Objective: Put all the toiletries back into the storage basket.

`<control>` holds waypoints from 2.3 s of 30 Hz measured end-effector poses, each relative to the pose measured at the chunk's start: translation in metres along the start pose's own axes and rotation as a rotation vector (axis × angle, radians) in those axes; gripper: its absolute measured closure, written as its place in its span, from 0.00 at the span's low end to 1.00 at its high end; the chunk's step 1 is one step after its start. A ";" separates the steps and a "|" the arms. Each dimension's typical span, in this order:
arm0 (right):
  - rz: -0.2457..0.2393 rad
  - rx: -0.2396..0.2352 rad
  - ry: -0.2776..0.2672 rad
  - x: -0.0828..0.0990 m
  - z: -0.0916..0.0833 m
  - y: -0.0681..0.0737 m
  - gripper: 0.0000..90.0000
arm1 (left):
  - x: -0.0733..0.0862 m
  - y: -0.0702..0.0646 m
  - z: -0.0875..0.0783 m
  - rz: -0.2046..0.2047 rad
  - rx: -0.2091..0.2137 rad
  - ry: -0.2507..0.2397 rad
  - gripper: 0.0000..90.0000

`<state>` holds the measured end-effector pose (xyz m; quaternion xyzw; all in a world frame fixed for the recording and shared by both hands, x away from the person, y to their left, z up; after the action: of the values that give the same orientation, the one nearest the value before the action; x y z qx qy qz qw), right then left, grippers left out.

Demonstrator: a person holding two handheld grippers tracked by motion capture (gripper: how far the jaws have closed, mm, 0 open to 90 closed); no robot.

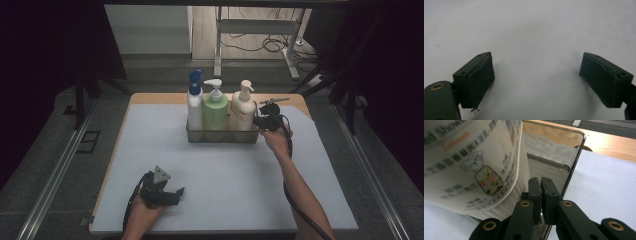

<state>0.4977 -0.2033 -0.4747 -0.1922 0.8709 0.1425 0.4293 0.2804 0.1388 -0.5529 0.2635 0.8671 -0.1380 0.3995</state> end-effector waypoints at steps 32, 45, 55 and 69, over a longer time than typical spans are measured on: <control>-0.006 -0.047 0.021 0.006 0.011 0.018 0.96 | 0.000 0.000 0.000 -0.001 0.001 0.001 0.13; -0.027 -0.070 0.025 0.006 0.011 0.029 0.99 | 0.000 0.000 0.000 -0.001 0.000 0.001 0.13; -0.024 -0.072 0.028 0.006 0.009 0.031 0.99 | 0.000 0.000 0.000 -0.001 0.001 0.001 0.13; -0.027 -0.077 0.028 0.007 0.007 0.033 0.98 | 0.000 0.000 0.000 -0.002 0.001 0.001 0.13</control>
<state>0.4837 -0.1725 -0.4817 -0.2222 0.8680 0.1674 0.4113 0.2805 0.1387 -0.5529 0.2630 0.8675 -0.1387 0.3988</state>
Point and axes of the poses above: each handheld gripper's, and its own axes: z roughly forward along the jaws, x roughly out of its underside, y roughly to its left, the point moved 4 cm from there along z, roughly forward along the jaws, and after that the axes turned 7 degrees about -y, right-handed, at the moved point
